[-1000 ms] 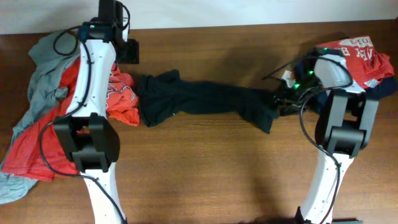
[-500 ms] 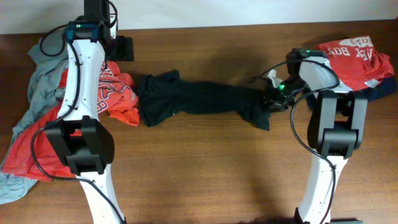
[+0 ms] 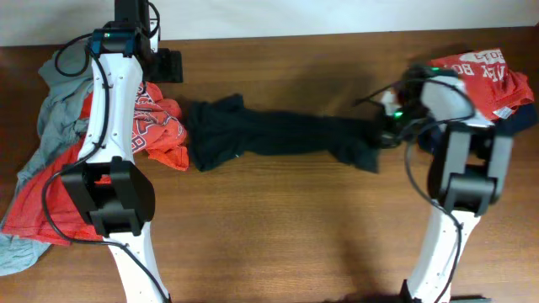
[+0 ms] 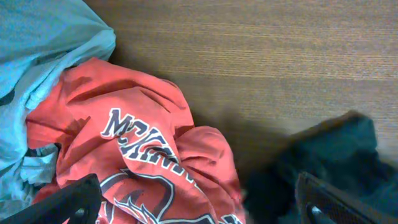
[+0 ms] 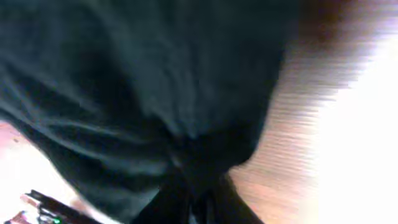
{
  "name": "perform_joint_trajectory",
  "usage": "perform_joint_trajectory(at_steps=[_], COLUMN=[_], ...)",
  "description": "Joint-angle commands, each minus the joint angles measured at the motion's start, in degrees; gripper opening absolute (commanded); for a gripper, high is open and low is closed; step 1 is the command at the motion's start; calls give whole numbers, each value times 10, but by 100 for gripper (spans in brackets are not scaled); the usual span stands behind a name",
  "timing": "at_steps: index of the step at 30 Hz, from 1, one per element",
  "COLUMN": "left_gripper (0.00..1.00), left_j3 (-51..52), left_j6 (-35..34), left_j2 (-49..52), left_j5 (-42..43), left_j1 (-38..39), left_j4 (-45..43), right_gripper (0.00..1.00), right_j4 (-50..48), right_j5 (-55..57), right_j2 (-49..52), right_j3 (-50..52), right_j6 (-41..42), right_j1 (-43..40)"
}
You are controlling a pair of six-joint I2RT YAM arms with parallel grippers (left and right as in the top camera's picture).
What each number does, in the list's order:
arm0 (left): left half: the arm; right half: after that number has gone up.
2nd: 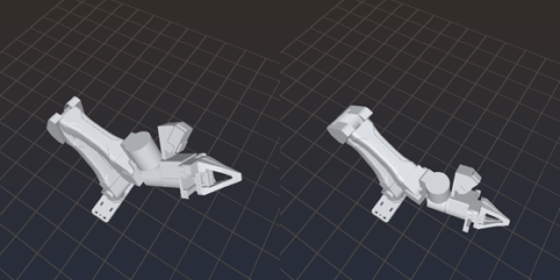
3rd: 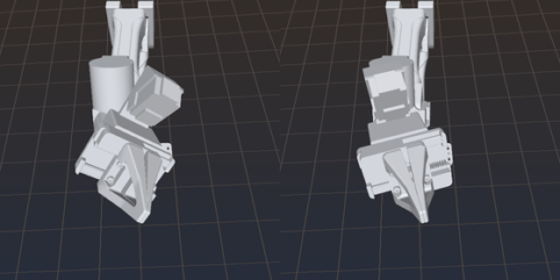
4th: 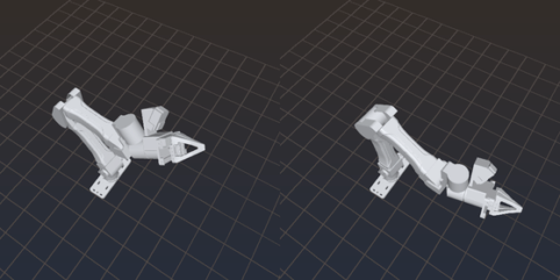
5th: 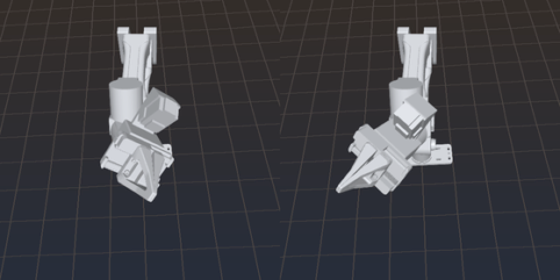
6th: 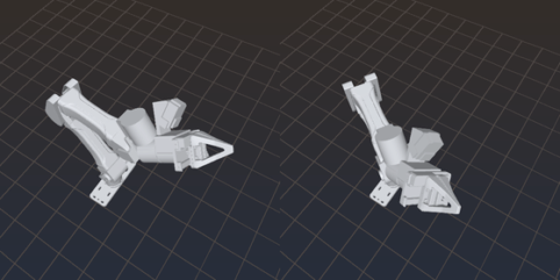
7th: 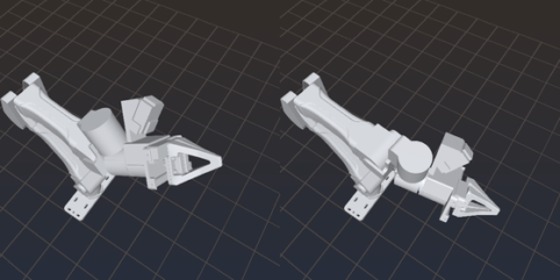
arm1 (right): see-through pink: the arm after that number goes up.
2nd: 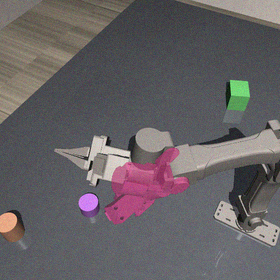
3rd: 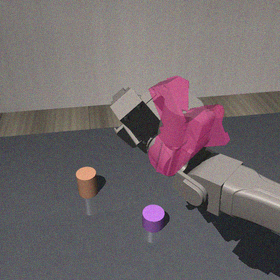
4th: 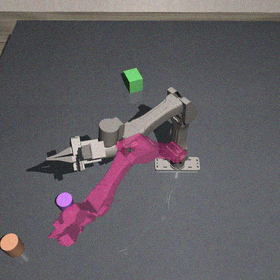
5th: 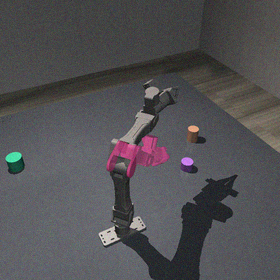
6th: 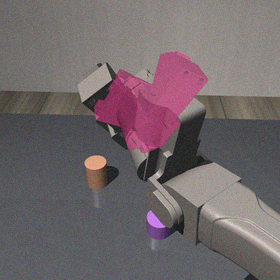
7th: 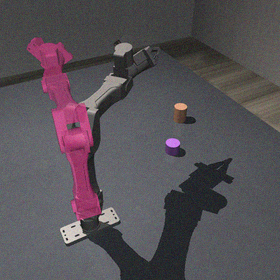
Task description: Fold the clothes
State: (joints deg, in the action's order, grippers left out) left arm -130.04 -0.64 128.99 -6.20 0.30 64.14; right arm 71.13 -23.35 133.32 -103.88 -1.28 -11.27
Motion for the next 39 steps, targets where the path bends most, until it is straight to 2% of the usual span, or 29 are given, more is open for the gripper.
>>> perform_joint_trajectory(at_steps=[1, 6, 11, 31, 33, 34, 37, 39], left_gripper=[99, 99, 99, 99, 99, 99, 99, 99], left_j3=[-9, -9, -9, -9, -9, -9, -9, -9], left_j6=[-1, -1, -2, -2, -2, -2, -1, -1], left_j2=[-21, -21, -21, -21, -21, -21, -21, -21], left_j5=[4, 4, 4, 5, 5, 5, 7, 7], left_j1=[-2, -2, -1, -1, -1, -1, -1, -1], left_j4=[-1, -3, -2, 2, 2, 3, 7, 9], right_gripper=[4, 4, 4, 6, 13, 20, 54, 68], right_j4=[22, 83, 123, 66, 57, 52, 38, 31], right_j5=[39, 39, 40, 78, 88, 91, 90, 90], right_j2=[1, 1, 1, 5, 11, 14, 21, 21], right_j3=[-57, -149, -211, -214, -214, -214, -214, -214], right_j6=[5, -30, -43, -27, -25, -23, -23, -23], right_j1=[-47, -64, -31, 233, 249, 255, 270, 274])
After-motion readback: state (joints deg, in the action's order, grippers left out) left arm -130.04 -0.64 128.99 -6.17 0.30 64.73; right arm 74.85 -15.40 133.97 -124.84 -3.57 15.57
